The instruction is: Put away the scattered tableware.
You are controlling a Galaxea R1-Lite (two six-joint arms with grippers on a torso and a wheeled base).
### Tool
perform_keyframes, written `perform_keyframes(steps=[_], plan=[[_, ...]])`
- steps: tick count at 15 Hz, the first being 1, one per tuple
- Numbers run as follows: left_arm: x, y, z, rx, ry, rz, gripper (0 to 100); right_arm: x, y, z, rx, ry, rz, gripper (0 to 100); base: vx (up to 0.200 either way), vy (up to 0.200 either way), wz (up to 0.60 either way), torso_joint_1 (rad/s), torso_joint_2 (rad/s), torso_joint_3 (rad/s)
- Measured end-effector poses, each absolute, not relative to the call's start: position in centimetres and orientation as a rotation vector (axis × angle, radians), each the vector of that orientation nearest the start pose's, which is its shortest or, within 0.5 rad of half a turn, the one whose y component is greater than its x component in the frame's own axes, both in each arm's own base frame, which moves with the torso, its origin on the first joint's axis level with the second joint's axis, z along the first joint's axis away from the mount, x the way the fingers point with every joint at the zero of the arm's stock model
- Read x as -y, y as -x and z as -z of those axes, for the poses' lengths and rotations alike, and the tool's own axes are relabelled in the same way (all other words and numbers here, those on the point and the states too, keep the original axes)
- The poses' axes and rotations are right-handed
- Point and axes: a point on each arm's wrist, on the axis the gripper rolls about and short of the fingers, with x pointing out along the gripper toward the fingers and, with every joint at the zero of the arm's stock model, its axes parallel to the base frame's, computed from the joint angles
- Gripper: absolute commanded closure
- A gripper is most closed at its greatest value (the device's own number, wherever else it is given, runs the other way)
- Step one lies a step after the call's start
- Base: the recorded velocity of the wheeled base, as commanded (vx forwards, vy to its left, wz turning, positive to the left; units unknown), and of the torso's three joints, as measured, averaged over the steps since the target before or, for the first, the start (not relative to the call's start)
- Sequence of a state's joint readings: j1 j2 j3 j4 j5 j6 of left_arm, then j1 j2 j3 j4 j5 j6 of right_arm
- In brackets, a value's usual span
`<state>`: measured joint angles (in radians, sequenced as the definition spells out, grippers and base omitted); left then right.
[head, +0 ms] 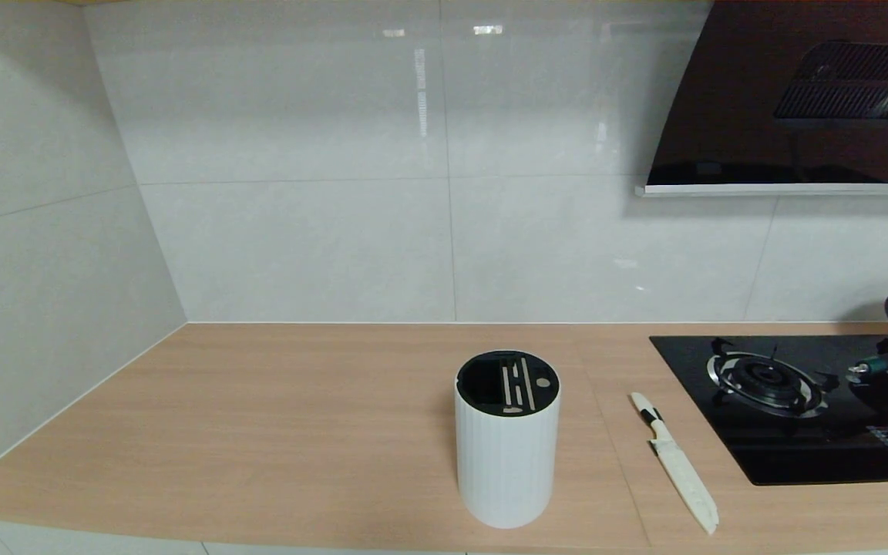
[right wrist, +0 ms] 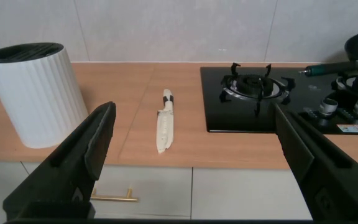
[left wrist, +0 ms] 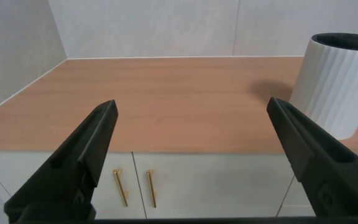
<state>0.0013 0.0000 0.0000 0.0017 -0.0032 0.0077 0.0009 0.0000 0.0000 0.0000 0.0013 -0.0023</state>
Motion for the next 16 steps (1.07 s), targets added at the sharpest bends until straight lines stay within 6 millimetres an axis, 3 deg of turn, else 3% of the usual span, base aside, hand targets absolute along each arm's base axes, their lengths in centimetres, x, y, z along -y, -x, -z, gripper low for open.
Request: perform_keyframes(steps=[8, 12, 16], plan=[[0.0, 2.3, -7.5, -0.002, -0.008, 0.002, 0, 0.1, 2.4, -8.2, 0.035, 0.037, 0.035, 0, 0.0, 0.0, 0.0, 0.0, 0.0, 0.0], [0.0, 2.3, -7.5, -0.002, -0.008, 0.002, 0, 0.1, 3.5, -11.9, 0.128, -0.042, 0.021, 0, 0.0, 0.0, 0.0, 0.0, 0.0, 0.0], [0.0, 2.3, -7.5, -0.002, -0.007, 0.002, 0, 0.0, 1.5, -16.1, 0.023, -0.042, -0.108, 0, 0.0, 0.0, 0.0, 0.0, 0.0, 0.0]])
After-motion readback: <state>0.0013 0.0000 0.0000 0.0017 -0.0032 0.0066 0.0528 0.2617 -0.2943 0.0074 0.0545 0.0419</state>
